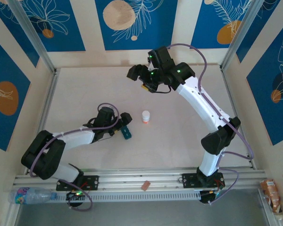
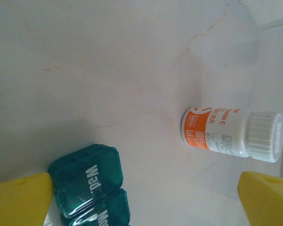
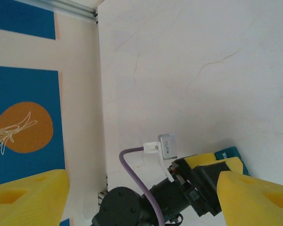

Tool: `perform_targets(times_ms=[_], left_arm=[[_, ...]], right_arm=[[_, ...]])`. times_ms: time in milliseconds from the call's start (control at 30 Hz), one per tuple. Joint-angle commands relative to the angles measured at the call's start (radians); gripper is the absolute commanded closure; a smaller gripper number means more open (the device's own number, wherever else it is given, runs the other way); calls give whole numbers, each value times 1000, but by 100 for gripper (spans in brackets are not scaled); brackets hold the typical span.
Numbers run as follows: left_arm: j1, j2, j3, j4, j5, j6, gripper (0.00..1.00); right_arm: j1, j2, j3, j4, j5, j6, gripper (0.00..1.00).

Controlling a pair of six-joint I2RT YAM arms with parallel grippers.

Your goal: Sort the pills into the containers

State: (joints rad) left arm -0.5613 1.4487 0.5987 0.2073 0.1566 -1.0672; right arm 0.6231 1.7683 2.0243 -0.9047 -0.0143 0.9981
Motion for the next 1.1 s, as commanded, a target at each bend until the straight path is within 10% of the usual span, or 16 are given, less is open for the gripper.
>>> perform_targets(times_ms=[0,1067], left_arm=[[-21,32,24,54,-3,-20,0],[-231,10,-35,89,-116,-109,0]], right_arm=[[3,-40,-41,40,-46,17,18],[71,-159,-133,111,-26,-23,19]])
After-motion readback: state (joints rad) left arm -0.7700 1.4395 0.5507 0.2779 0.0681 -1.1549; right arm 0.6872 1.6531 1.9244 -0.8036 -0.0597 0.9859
